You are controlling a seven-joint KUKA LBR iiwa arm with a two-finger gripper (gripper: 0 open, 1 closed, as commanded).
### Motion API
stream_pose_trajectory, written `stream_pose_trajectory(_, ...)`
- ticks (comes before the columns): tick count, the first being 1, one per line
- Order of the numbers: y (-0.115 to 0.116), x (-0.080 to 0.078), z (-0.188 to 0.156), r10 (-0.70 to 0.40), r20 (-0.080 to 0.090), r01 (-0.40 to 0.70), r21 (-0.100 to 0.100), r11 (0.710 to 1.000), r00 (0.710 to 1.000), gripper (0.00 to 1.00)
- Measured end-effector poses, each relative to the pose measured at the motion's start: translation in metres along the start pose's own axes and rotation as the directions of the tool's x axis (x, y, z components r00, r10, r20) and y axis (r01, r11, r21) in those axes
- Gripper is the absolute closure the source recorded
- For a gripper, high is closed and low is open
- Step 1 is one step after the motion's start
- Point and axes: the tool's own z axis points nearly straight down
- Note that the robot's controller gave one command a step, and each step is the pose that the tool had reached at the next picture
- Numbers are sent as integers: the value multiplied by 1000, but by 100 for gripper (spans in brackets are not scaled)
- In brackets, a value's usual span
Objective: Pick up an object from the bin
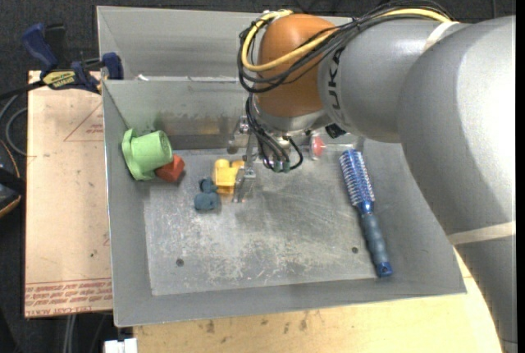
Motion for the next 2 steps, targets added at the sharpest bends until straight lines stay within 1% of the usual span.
stream_pose_trajectory(1,3,-3,32,66,2,-66,-2,998,998,0)
stream_pose_trajectory(2,4,-5,29,65,3,-65,-2,998,998,0)
